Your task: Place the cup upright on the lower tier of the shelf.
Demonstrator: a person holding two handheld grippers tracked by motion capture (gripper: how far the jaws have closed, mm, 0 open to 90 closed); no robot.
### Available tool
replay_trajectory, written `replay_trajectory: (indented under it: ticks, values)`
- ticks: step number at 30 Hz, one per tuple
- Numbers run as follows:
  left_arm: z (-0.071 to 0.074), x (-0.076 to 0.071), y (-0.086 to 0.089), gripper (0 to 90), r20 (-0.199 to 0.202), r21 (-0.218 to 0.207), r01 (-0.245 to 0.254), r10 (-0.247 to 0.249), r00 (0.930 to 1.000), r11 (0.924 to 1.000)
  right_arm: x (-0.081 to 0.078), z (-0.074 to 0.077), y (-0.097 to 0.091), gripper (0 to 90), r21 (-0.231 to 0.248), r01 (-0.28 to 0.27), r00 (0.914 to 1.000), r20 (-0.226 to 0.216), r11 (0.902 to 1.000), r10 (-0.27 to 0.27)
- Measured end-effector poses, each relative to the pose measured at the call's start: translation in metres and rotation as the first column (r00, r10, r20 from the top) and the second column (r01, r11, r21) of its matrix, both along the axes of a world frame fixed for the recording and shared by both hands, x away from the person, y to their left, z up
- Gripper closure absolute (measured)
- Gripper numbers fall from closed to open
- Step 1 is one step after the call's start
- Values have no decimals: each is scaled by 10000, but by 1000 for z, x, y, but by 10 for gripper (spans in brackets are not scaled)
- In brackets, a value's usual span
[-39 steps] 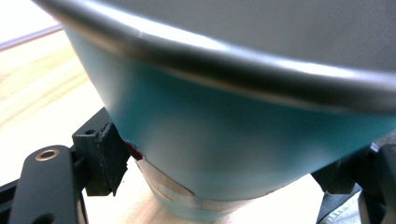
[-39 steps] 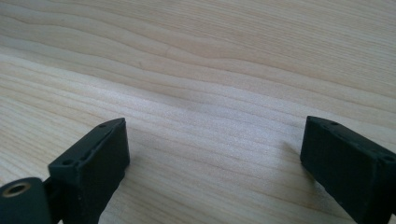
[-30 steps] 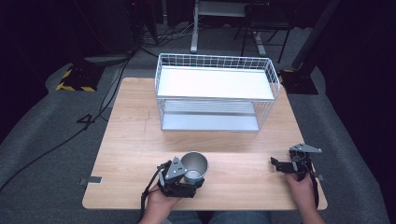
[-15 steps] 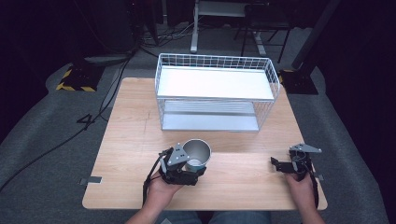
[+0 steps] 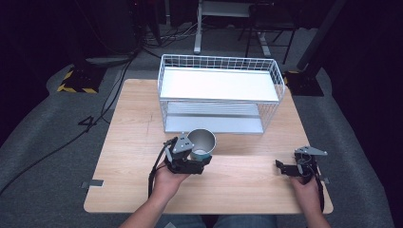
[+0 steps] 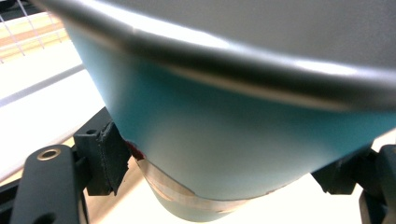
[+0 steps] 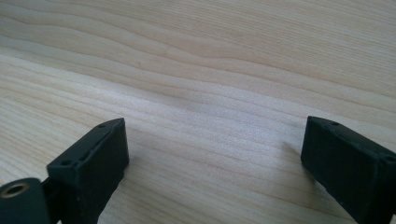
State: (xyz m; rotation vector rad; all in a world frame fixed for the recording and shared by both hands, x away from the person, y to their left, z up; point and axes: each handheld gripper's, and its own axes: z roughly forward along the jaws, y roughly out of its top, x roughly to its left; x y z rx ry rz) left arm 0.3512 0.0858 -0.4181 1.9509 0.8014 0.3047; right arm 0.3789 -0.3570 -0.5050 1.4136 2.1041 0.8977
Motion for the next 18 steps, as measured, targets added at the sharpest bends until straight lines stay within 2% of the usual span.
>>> replay_trajectory:
  ticks: [3, 12, 18]
  values:
    - [1, 10, -2, 200, 81, 94, -150, 150, 9999, 9998, 0, 0, 0, 76, 0, 9, 10000, 2, 10000, -9]
    - [0, 31, -6, 200, 94, 6, -359, 358, 9993, 9994, 0, 0, 0, 76, -2, 11, 10000, 1, 10000, -11]
    - [-4, 48, -11, 200, -59, -236, -549, 548, 9985, 9982, 0, 0, 0, 76, -1, 9, 10000, 2, 10000, -9]
